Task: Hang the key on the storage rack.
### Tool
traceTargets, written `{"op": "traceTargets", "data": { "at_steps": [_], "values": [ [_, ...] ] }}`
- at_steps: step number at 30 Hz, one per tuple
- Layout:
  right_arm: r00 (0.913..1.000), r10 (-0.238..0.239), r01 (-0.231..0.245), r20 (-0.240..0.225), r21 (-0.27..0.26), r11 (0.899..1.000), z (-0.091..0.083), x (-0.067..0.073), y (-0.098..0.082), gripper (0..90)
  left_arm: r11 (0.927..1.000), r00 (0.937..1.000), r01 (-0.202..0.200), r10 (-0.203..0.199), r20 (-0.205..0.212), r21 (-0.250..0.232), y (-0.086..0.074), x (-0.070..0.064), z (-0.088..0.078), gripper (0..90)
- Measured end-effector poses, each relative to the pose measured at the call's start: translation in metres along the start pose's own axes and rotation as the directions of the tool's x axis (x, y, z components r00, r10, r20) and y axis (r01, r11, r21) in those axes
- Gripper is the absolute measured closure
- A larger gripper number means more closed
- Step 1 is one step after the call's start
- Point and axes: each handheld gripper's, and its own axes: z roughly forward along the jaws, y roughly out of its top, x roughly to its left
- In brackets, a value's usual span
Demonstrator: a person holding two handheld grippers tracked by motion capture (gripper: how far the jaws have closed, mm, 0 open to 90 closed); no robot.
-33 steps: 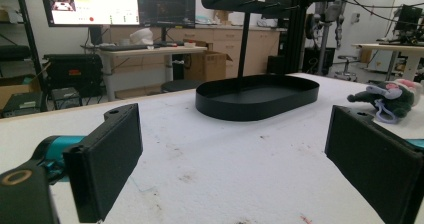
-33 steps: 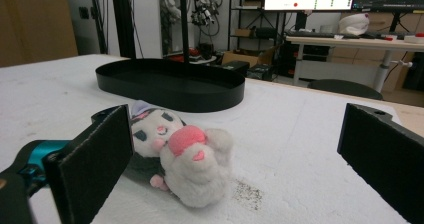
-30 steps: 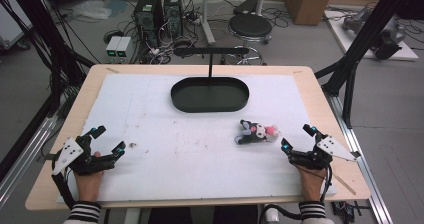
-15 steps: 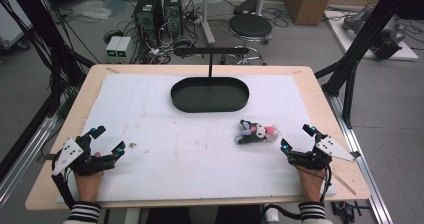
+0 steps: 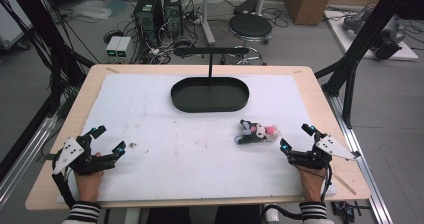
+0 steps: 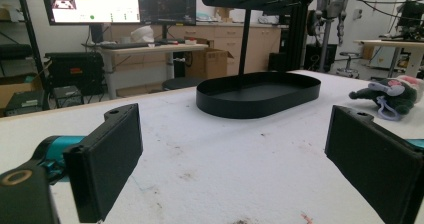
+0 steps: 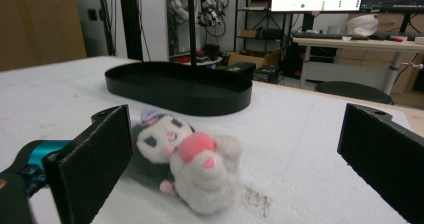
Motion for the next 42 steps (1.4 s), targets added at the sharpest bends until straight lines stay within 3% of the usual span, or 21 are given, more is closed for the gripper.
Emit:
{"op": "traceTargets", "data": {
  "at_steps": [5,11,18,19,26,29,31,32,33,35,37,38,42],
  "values": [
    [0.9999,0.008,-0.008,-0.011,-0.017,1.0,-0.001,-0.006,0.022,0.5,1.0,1.0,0.001,-0.001,0.001,0.001,0.0,0.0,0.0,8.8],
    [0.999,-0.024,0.023,-0.037,-0.022,0.999,-0.003,-0.01,0.047,0.5,1.0,1.0,0.001,-0.001,0.001,0.003,0.0,0.0,0.0,8.8],
    [0.9937,-0.053,0.056,-0.099,0.031,0.998,0.008,-0.016,0.075,0.5,1.0,1.0,0.0,0.0,0.001,0.002,0.0,0.0,0.0,8.8],
    [0.989,-0.067,0.074,-0.132,0.053,0.996,0.011,-0.018,0.084,0.5,1.0,1.0,-0.003,0.003,0.001,0.002,0.0,-0.001,0.0,8.8],
    [0.9751,-0.083,0.105,-0.206,0.1,0.989,0.021,-0.023,0.104,0.5,1.0,1.0,-0.005,0.005,0.0,0.002,0.0,-0.001,0.0,8.8],
    [0.954,-0.092,0.139,-0.286,0.15,0.979,0.03,-0.026,0.116,0.5,1.0,1.0,-0.009,0.009,0.0,0.004,0.0,-0.001,0.0,8.8],
    [0.9432,-0.108,0.169,-0.314,0.176,0.97,0.034,-0.027,0.12,0.5,1.0,1.0,-0.007,0.007,0.002,0.003,0.0,-0.001,0.0,8.8],
    [0.9432,-0.108,0.169,-0.314,0.176,0.97,0.034,-0.027,0.12,0.5,1.0,1.0,-0.007,0.007,0.002,0.003,0.0,-0.001,0.0,8.8],
    [0.9344,-0.111,0.186,-0.338,0.198,0.962,0.04,-0.028,0.126,0.5,1.0,1.0,-0.007,0.007,0.002,0.004,0.0,-0.001,0.0,8.8],
    [0.9311,-0.114,0.195,-0.346,0.207,0.959,0.042,-0.029,0.128,0.5,1.0,1.0,-0.007,0.007,0.001,0.003,0.0,-0.001,0.0,8.8],
    [0.9195,-0.13,0.23,-0.371,0.238,0.944,0.049,-0.031,0.136,0.5,1.0,1.0,-0.008,0.008,0.001,0.003,0.0,-0.001,0.0,8.8],
    [0.9195,-0.13,0.23,-0.371,0.238,0.944,0.049,-0.031,0.136,0.5,1.0,1.0,-0.008,0.008,0.001,0.003,0.0,-0.001,0.0,8.8],
    [0.8939,-0.134,0.28,-0.428,0.3,0.912,0.061,-0.035,0.146,0.6,1.0,1.0,-0.006,0.006,0.002,0.002,0.0,-0.001,0.0,8.8]
  ]
}}
